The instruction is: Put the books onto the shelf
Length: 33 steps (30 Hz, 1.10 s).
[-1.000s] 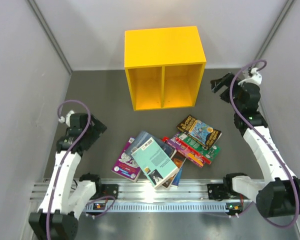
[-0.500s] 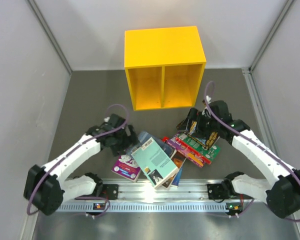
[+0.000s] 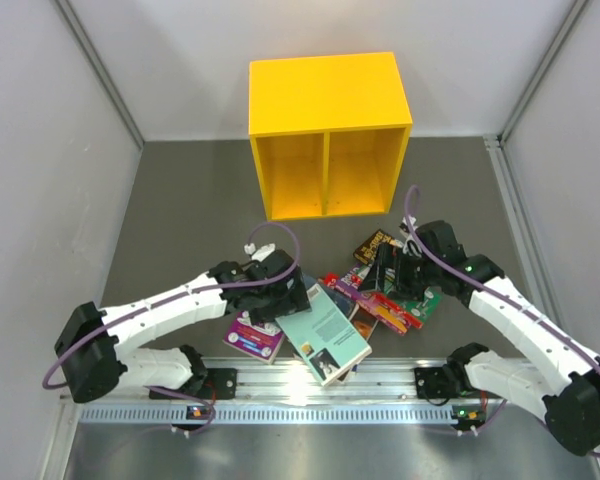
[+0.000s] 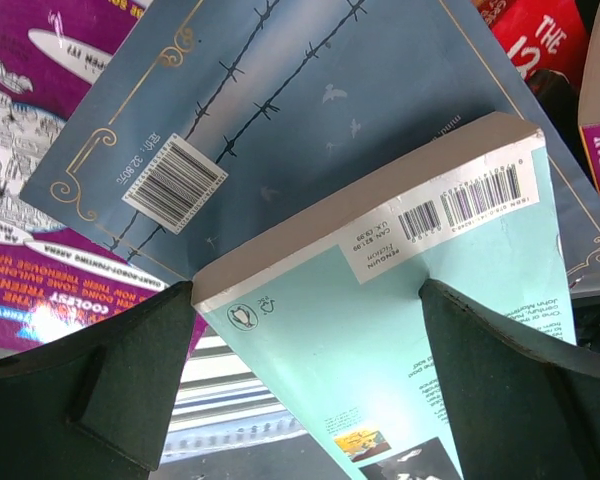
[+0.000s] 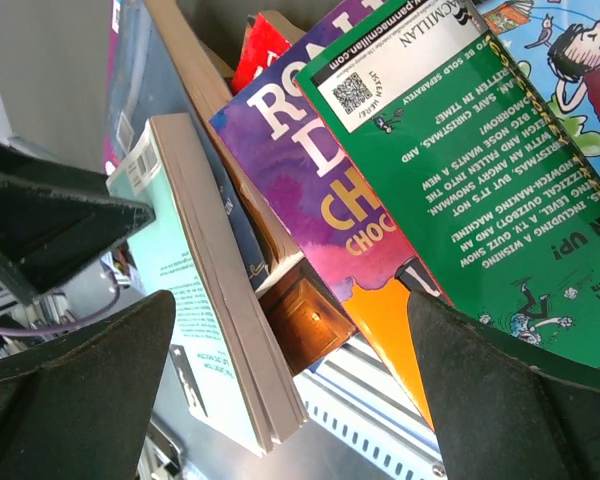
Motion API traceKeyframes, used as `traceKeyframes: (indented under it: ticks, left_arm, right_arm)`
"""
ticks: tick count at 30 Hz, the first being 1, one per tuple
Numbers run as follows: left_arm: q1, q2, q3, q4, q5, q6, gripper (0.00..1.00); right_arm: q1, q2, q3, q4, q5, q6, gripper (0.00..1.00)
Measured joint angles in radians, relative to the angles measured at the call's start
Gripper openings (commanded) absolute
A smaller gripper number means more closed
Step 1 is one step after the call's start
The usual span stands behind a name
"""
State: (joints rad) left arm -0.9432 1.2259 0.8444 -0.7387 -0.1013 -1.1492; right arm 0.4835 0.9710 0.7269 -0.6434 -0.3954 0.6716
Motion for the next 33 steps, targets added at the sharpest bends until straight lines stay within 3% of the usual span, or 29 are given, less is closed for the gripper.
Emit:
traceKeyframes:
  ticks: [9,17,25,30,33]
  left_arm:
    - [-0.194,-0.007,0.087,-0.206,-0.113,-0.156,0.98]
    - [-0.275,-0.088,0.158,-0.336,-0.185,-0.29,0.98]
    - [-0.428,0.019,0.155,-0.317,-0.204,-0.409,0.98]
    - [-0.445,0.082,0.136,-0.264,-0.201,-0.447,0.98]
    - [-0.447,0.06,0.1,-0.225,-0.199,-0.473,0.98]
  right_arm:
    - [0.001,0.037,-0.001,-0.009,-0.039,-0.04,1.0]
    - [0.065,0.042,-0.056,0.056,-0.145,-0.036,1.0]
    - [0.183,0.042,-0.107,0.134,-0.194,0.007,1.0]
    - [0.23,0.058,-0.145,0.182,-0.203,0.032,1.0]
    - [0.264,0.075,-0.159,0.214,-0.209,0.046,0.91]
